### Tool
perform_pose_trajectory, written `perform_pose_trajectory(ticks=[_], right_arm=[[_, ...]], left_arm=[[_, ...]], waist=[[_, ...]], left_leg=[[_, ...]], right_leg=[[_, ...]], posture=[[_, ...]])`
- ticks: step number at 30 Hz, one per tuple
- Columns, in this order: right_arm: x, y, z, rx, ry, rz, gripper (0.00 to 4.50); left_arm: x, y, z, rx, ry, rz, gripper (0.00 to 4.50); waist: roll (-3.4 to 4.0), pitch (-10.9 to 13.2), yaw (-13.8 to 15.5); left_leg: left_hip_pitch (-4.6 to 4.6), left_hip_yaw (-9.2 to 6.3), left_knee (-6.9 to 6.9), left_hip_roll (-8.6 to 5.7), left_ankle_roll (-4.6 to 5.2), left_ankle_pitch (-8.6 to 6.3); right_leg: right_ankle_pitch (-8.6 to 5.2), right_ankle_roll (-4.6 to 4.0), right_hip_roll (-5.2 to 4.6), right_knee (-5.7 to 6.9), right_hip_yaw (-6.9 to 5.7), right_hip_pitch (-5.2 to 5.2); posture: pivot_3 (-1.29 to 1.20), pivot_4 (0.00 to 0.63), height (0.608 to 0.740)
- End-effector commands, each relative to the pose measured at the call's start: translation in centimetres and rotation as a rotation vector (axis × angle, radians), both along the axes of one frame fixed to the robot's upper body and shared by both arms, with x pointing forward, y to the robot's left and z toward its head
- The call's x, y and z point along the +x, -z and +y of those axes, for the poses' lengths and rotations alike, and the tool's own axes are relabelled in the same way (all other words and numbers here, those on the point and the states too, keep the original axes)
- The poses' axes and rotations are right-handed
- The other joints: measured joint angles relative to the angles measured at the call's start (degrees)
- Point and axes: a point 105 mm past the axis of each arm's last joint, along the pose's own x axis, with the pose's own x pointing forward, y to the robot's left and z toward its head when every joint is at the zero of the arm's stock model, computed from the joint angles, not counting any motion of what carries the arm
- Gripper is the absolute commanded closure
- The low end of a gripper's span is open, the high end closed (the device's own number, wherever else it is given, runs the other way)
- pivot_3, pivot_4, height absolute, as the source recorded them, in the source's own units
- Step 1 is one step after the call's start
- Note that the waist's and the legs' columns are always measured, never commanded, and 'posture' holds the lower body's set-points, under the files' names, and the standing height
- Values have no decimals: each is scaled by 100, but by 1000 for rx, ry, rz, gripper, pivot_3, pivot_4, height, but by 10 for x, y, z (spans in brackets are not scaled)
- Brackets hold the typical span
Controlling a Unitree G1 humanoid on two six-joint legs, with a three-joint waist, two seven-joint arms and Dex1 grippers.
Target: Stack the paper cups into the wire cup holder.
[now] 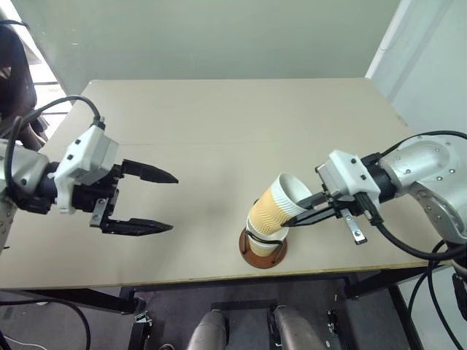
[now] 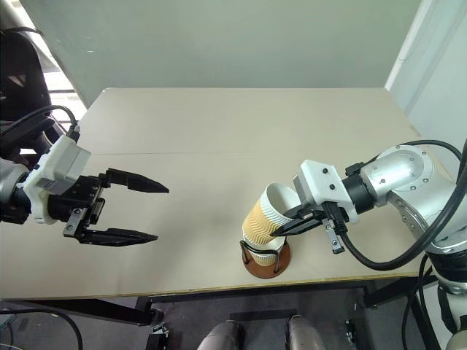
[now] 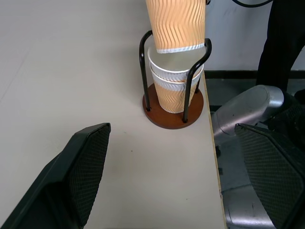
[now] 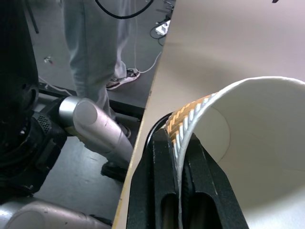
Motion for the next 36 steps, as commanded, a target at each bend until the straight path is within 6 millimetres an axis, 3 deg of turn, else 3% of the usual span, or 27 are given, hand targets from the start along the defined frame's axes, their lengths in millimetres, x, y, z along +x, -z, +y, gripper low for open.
perform_pose_trajectory(ticks=[1, 19, 23, 33, 36], right_arm=[[-6, -1, 3, 4, -25, -12, 4462], [0, 6, 3, -31, -12, -53, 4462], [1, 6, 3, -35, -10, -53, 3600], [2, 6, 2, -38, -7, -58, 70], [2, 4, 2, -32, -11, -67, 30]], left_arm=[[-3, -11, 0, 16, -1, -48, 0], [-1, -10, -1, 19, -3, -66, 0], [0, -10, -1, 19, -5, -69, 0], [1, -10, -1, 18, -8, -77, 0], [2, -10, -1, 16, -9, -79, 0]], waist=[[-1, -1, 1], [-2, -1, 1], [-2, -1, 1], [-2, -1, 1], [-2, -1, 1]], left_leg=[[0, 0, 0, 0, 0, 0], [0, -1, -1, 1, -2, -1], [0, -2, -1, 1, -2, -2], [0, -2, -1, 1, -2, -2], [0, -2, -1, 1, -2, -2]], right_leg=[[0, 0, 0, 0, 0, 0], [0, -1, 0, 0, 0, -1], [0, -1, 0, -1, 0, -1], [0, -1, 0, 0, 0, -1], [0, -1, 0, -1, 0, -1]], posture=[[0, 150, 740], [0, 150, 740], [0, 150, 740], [0, 150, 740], [0, 150, 740]])
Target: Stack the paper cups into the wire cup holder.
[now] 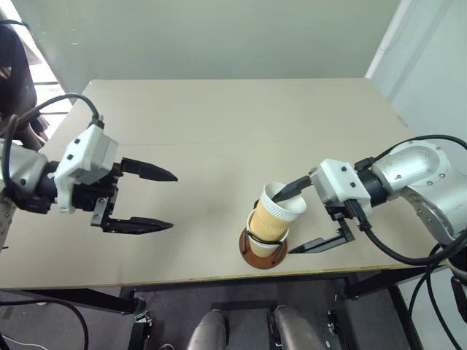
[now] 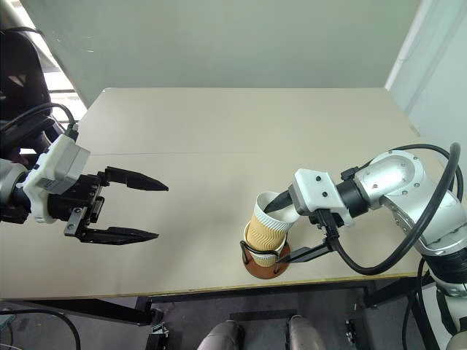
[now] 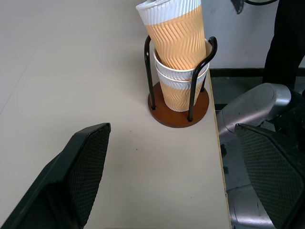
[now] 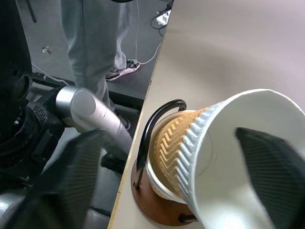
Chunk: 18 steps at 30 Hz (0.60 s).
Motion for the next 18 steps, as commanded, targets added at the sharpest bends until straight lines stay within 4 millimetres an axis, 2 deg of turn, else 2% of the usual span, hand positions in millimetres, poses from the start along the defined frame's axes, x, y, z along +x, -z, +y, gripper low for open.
perform_pose_trajectory(ticks=[1, 6, 9, 13, 15, 18], right_arm=[[-3, -8, 1, 13, -22, -42, 30], [-16, -24, 5, 91, -96, -4, 30], [-23, -27, 8, 109, -131, 5, 30], [-24, -31, 13, 108, -165, -85, 30], [-20, -31, 13, 88, -153, -116, 30], [9, -37, 2, 65, -46, -205, 30]], left_arm=[[0, -9, -1, 13, 2, -52, 0], [2, -9, -1, 13, 0, -56, 0], [3, -9, -1, 14, 0, -59, 0], [3, -9, -1, 20, -1, -58, 0], [4, -10, 0, 24, -2, -59, 0], [5, -10, 2, 26, -9, -65, 0]], waist=[[0, 0, 0], [0, 0, 0], [-1, -1, 2], [-1, 0, 1], [-1, -1, 0], [-3, -2, 1]], left_leg=[[0, 0, 0, 0, 0, 0], [0, 0, 0, 0, 0, 0], [0, 0, -1, 0, 0, 0], [0, 0, -1, 0, -1, 0], [0, 0, -1, 0, 0, 0], [0, -2, -1, 1, 0, 0]], right_leg=[[0, 0, 0, 0, 0, 0], [0, 0, 1, 0, 0, 0], [-2, -2, 2, 0, 0, 0], [-3, -6, 2, 0, 0, -1], [-3, -6, 2, 1, 0, -2], [-3, -6, 2, 1, 0, -2]], posture=[[0, 150, 740], [0, 150, 740], [0, 150, 740], [0, 150, 740], [0, 150, 740], [0, 150, 740]])
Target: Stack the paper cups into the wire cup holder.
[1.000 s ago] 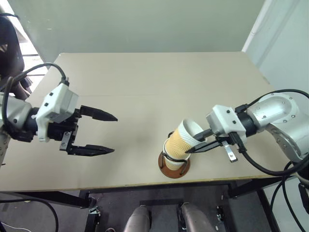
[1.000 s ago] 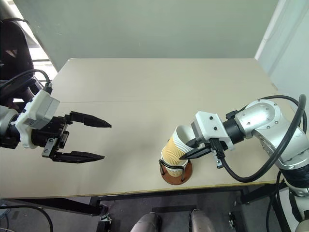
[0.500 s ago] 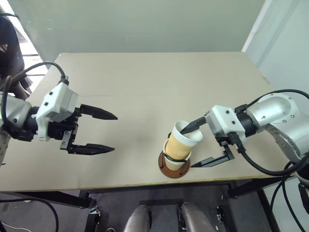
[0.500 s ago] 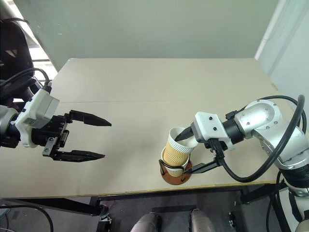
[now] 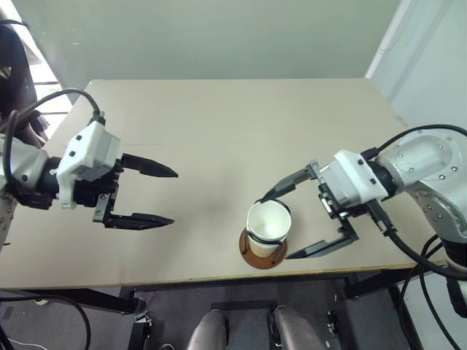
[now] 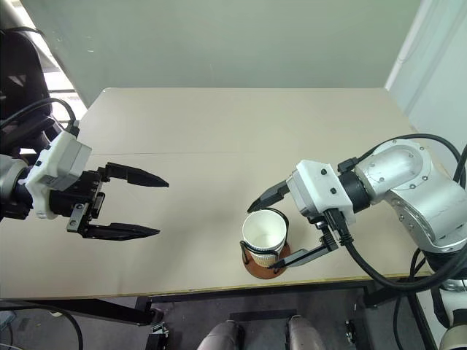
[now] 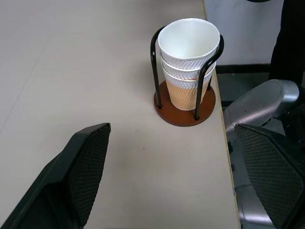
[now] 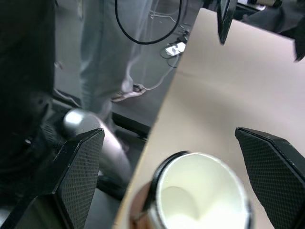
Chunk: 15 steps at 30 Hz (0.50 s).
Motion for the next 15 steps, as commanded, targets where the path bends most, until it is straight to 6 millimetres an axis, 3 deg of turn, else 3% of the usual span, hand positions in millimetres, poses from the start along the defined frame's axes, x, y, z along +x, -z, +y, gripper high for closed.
perform_pose_trajectory(ticks=[1, 5, 10, 15], right_arm=[[31, -14, -15, -3, 123, -126, 30], [55, -36, -52, 29, 234, -174, 30], [66, -28, -106, 14, 350, -159, 30], [75, -25, -133, 36, 457, -162, 30]], left_arm=[[0, -8, 2, 10, -3, -44, 0], [0, -11, 10, 14, -44, -57, 0], [-4, -12, 17, 10, -86, -68, 0], [-6, -13, 24, 3, -134, -76, 0]], waist=[[0, 0, 0], [0, 0, 33], [-3, -1, 56], [-1, -1, 42]], left_leg=[[0, 0, 1, 0, 0, 0], [-2, -1, 3, -2, 0, 0], [-3, -1, -8, 2, 0, -16], [-1, 1, -8, 2, -1, -21]], right_leg=[[1, -1, 0, 0, 0, 0], [4, -7, -5, -1, 1, -1], [0, -6, -5, -3, -4, -3], [-2, 0, -4, -3, -2, -4]], posture=[[0, 150, 740], [0, 150, 740], [0, 150, 740], [0, 150, 740]])
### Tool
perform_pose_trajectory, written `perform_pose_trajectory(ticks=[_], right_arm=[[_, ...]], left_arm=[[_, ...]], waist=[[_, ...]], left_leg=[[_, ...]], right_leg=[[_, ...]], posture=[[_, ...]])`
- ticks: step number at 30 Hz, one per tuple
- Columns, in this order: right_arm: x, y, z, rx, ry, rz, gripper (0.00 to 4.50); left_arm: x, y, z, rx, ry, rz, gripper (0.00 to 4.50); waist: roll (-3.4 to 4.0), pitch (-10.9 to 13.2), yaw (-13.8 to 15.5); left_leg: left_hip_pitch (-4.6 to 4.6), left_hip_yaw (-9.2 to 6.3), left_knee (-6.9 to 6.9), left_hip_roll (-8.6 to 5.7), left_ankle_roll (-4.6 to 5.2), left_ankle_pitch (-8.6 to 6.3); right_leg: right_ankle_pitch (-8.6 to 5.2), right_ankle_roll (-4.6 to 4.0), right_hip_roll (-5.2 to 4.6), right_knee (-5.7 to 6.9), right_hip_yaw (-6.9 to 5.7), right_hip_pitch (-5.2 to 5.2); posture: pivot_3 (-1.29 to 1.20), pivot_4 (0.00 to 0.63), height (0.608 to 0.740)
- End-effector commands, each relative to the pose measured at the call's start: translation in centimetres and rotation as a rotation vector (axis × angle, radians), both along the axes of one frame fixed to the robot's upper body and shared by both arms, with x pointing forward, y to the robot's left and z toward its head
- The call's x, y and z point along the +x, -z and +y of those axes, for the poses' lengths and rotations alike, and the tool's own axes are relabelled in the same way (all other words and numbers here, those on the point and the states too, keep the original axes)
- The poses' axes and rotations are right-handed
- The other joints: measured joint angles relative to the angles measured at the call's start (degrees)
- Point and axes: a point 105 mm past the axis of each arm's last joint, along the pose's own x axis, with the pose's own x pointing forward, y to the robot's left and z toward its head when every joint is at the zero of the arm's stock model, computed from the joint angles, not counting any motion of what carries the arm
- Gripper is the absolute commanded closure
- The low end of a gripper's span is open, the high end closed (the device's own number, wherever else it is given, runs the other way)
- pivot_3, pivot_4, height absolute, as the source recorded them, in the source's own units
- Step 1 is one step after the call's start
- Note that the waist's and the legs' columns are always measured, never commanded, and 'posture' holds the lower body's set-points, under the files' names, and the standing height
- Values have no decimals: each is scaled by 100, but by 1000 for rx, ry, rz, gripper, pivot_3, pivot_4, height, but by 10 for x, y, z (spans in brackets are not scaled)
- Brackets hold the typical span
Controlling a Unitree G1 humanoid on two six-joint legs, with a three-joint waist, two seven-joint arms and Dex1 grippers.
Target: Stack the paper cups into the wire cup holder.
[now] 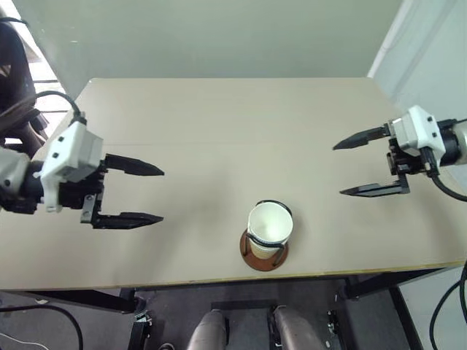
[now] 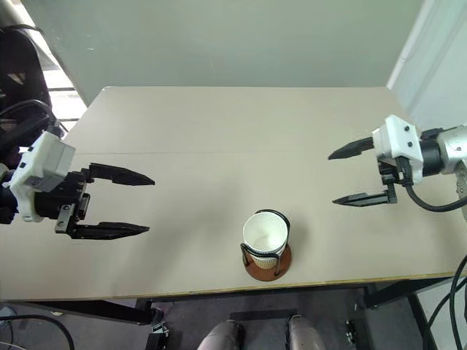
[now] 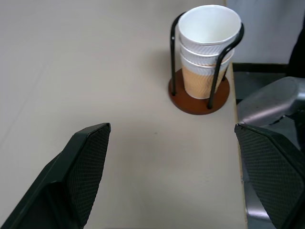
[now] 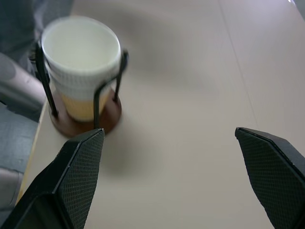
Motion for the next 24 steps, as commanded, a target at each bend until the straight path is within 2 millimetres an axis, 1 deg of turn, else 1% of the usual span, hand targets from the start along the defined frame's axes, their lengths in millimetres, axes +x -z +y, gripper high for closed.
perform_pose_trajectory(ticks=[1, 4, 6, 8, 11, 15, 24], right_arm=[[-1, -16, -20, 8, 62, -75, 30], [-2, -18, -32, 24, 93, -73, 30], [-3, -25, -42, 62, 130, -83, 30], [-5, -32, -45, 98, 143, -93, 30], [-9, -32, -44, 107, 127, -79, 30], [-9, -27, -41, 103, 122, -63, 30], [-10, -24, -30, 105, 70, -35, 30]], left_arm=[[-4, -11, 6, 12, -41, -52, 0], [-6, -10, 11, 2, -68, -48, 0], [-7, -9, 17, -13, -102, -45, 0], [-10, -8, 21, -22, -122, -41, 0], [-13, -6, 21, -26, -131, -40, 0], [-13, -6, 21, -27, -135, -44, 0], [-11, -6, 22, -27, -141, -49, 0]], waist=[[0, 0, -5], [0, 0, -5], [0, 0, -6], [0, 0, -7], [-1, 0, -9], [0, 0, -9], [0, 0, -9]], left_leg=[[1, 0, 0, 1, 0, 0], [2, 0, 1, 5, 0, 0], [2, 1, 5, 5, 0, 1], [2, 1, 9, 5, 1, 1], [4, 1, 10, 5, 1, 2], [7, 1, 13, 5, 1, 2], [7, 0, 14, 5, 0, 2]], right_leg=[[0, 1, 0, 1, 0, 0], [1, 1, 2, 3, -1, 1], [1, 1, 3, 2, 0, 2], [1, 1, 3, 2, 0, 4], [0, 1, 4, 2, 0, 6], [0, 0, 4, 2, 0, 11], [0, 1, 5, 2, 0, 10]], posture=[[0, 150, 740], [0, 150, 740], [0, 150, 740], [0, 150, 740], [0, 150, 740], [0, 150, 740], [0, 150, 740]])
